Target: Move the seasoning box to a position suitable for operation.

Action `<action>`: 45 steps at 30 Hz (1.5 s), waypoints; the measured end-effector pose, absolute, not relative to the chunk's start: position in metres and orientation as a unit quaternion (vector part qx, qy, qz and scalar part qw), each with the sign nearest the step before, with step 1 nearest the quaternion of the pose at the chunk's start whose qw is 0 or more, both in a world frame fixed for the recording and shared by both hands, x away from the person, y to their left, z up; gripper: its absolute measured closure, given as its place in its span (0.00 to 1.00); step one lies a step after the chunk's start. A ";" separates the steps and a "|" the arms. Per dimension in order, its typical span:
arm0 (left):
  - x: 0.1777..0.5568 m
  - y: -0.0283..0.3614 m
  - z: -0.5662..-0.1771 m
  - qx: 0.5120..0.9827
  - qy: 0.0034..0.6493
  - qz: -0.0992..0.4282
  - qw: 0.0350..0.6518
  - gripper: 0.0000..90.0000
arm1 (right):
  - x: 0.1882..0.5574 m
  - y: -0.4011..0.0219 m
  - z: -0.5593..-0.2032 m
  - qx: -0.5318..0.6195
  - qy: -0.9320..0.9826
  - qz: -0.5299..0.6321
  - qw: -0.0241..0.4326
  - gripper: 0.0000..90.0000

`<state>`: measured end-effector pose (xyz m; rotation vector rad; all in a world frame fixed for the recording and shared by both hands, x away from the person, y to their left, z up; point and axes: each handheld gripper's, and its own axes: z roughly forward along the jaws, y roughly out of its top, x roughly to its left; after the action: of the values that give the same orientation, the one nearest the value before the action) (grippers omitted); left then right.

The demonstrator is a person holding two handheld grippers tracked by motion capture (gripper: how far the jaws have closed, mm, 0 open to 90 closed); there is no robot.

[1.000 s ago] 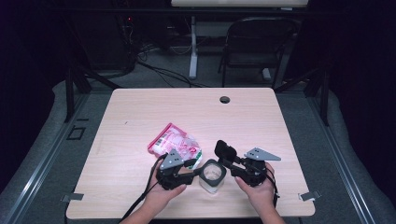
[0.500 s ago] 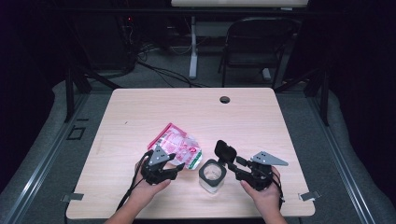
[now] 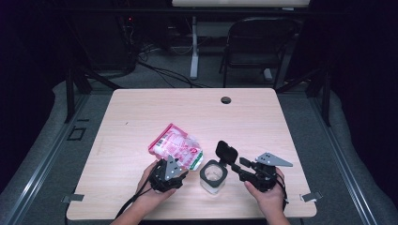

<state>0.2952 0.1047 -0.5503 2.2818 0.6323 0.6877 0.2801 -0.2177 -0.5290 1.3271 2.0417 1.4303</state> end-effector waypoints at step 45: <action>0.348 0.118 -0.547 0.840 0.301 0.251 0.375 1.00 | 0.258 -0.238 -0.528 0.492 0.689 0.503 0.177 0.59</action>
<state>0.3484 0.1182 -0.5469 2.1496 0.7707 0.6413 0.2579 -0.2384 -0.5279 1.3912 1.9490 1.4223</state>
